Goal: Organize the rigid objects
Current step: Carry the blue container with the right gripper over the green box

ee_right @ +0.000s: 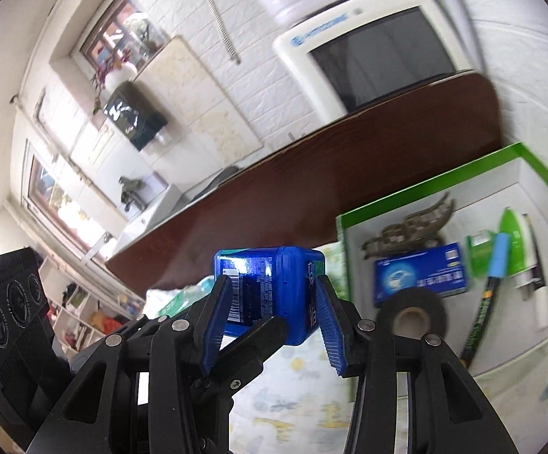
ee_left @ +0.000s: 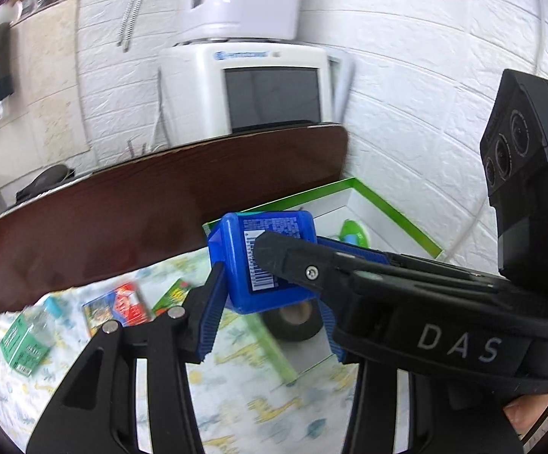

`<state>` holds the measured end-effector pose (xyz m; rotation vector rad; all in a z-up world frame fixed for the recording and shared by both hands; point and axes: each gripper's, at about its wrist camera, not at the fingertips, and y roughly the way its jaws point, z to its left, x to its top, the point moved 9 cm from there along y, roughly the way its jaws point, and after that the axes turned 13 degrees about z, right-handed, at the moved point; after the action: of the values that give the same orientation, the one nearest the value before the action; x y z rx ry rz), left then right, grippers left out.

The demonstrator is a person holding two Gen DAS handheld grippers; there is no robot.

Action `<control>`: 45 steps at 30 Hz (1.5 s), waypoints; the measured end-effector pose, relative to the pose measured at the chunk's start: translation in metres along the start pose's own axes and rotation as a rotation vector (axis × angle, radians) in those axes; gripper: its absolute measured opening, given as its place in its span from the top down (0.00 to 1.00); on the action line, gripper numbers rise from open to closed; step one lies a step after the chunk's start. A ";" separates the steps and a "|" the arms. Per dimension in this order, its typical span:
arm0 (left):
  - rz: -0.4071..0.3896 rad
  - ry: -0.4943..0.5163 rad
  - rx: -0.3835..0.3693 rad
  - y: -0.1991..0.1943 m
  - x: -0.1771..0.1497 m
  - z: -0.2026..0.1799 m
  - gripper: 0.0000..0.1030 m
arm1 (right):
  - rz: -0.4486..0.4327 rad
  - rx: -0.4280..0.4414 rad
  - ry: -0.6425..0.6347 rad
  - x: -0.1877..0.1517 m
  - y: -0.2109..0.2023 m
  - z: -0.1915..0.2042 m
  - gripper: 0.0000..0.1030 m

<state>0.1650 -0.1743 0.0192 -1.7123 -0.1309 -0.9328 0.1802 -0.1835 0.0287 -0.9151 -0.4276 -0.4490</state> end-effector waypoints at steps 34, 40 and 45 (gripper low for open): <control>0.136 0.155 -0.123 0.161 0.099 -0.080 0.56 | -0.103 -0.230 0.166 0.080 -0.011 -0.180 0.52; 0.166 0.168 -0.177 0.182 0.101 -0.091 0.56 | -0.117 -0.306 0.187 0.083 -0.008 -0.195 0.52; 0.184 0.166 -0.209 0.189 0.100 -0.091 0.56 | -0.145 -0.362 0.190 0.083 -0.012 -0.202 0.52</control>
<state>0.2849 -0.3582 -0.0564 -1.7938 0.2388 -0.9723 0.2743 -0.3728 -0.0286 -1.1826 -0.2419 -0.7561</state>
